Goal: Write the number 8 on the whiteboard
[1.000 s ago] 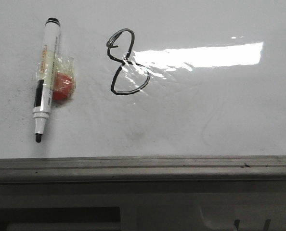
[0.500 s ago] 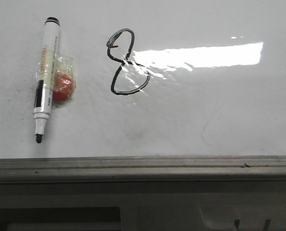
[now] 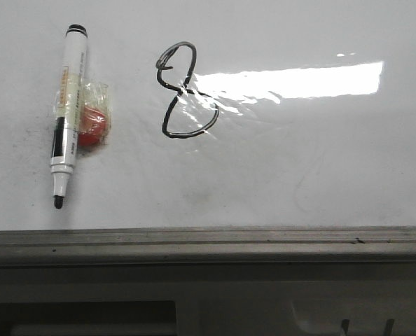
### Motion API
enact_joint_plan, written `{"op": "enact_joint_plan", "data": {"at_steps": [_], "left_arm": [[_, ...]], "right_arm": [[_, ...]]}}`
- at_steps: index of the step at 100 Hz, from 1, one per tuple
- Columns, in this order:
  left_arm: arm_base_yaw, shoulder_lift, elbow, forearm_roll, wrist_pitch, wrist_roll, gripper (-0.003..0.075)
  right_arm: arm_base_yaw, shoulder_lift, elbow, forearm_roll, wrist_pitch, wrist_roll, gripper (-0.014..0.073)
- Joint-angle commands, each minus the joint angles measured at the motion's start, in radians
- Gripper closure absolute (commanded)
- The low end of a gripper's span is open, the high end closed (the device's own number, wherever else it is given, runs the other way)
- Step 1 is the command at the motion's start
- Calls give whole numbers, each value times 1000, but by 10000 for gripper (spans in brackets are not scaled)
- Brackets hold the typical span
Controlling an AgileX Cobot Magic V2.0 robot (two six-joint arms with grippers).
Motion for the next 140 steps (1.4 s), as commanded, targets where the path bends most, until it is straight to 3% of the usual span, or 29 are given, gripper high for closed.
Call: {"op": "enact_joint_plan", "data": {"at_steps": [1,11,31,57,76,140], "left_arm": [[71,-35,3,3,-64,14,741],[183,-81,32,3,-60,14,741],[397,-169,32,3,76,16,741],[566,-183,32,-5,134,121,741],[592,-183,32,-66,262,121,741],[592,-183,32,-66,260,123,741]], "right_arm": [[-3,10,-24,-13,-74,-2,657],[-3,10,-24,-13,-74,-2,657],[-3,10,-24,-13,-74,-2,657],[-3,10,-24,-13,-74,-2,657],[-3,10,-24,-13,-74,-2,657],[-3,10,-24,-13,-74,-2,657]]}}
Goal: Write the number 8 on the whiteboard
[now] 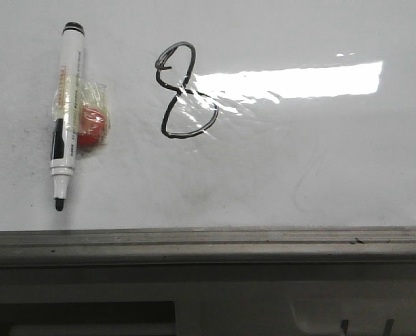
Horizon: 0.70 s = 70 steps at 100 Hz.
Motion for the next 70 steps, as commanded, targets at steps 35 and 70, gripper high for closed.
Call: {"op": "enact_joint_plan", "data": {"at_steps": [35,70], "left_arm": [[0,-31,31,-11,-36,-1,741],[0,-31,31,-11,-36,-1,741]], "right_arm": [[-3,10,-24,-12,-76,-2,657],[-140,10,25,-12,-197,-2,657]]}}
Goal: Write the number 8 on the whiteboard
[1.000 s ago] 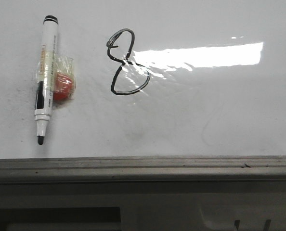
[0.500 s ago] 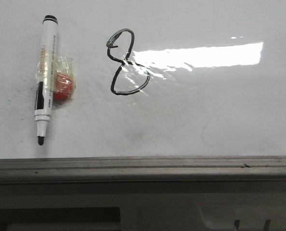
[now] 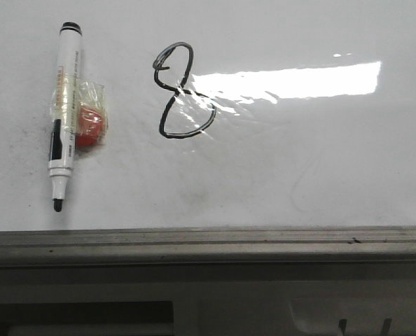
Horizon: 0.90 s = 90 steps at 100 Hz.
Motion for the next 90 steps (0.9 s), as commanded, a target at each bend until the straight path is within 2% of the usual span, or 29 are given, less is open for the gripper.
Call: {"op": "enact_joint_plan", "data": {"at_steps": [1,23,33,48,64,76,90], "left_arm": [[0,-31,31,-11,-36,-1,741],[0,-31,31,-11,-36,-1,741],[0,-31,31,-11,-36,-1,741],[0,-31,31,-11,-36,-1,741],[0,-31,31,-11,-36,-1,741],[0,-31,31,-11,-36,-1,741],[0,-31,31,-11,-36,-1,741]], "right_arm": [[-76,11,10,-12,-162,-2,657],[-365,11,179,-12,-498,-2,657],[-515,10,242,-12,-575,-2,657],[-699,10,319,-12,-593,4,657],[-849,10,403,-12,-634,47,657],[-934,-6,401,-22,-525,48,657],[-974,-84,401,-54,-348,48,657]]}}
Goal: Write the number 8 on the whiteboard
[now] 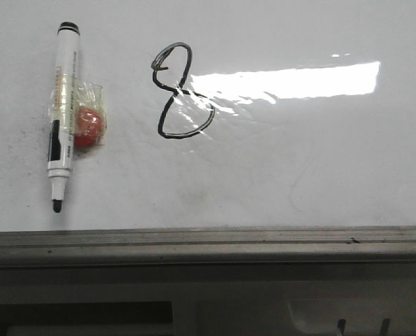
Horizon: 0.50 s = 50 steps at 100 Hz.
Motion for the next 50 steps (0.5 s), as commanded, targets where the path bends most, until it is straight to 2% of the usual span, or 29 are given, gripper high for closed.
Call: {"op": "enact_joint_plan", "data": {"at_steps": [1,6,22,50], "left_arm": [[0,-31,31,-11,-36,-2,741],[0,-31,31,-11,-36,-2,741],[0,-31,31,-11,-38,-2,741],[2,-31,31,-11,-38,-2,741]], "right_arm": [[-23,-44,14,-24,60,0,657],[-28,-93,14,-26,154,-1,657],[-30,-93,14,-28,281,-10,657],[-30,-93,14,-28,281,-11,657]]}}
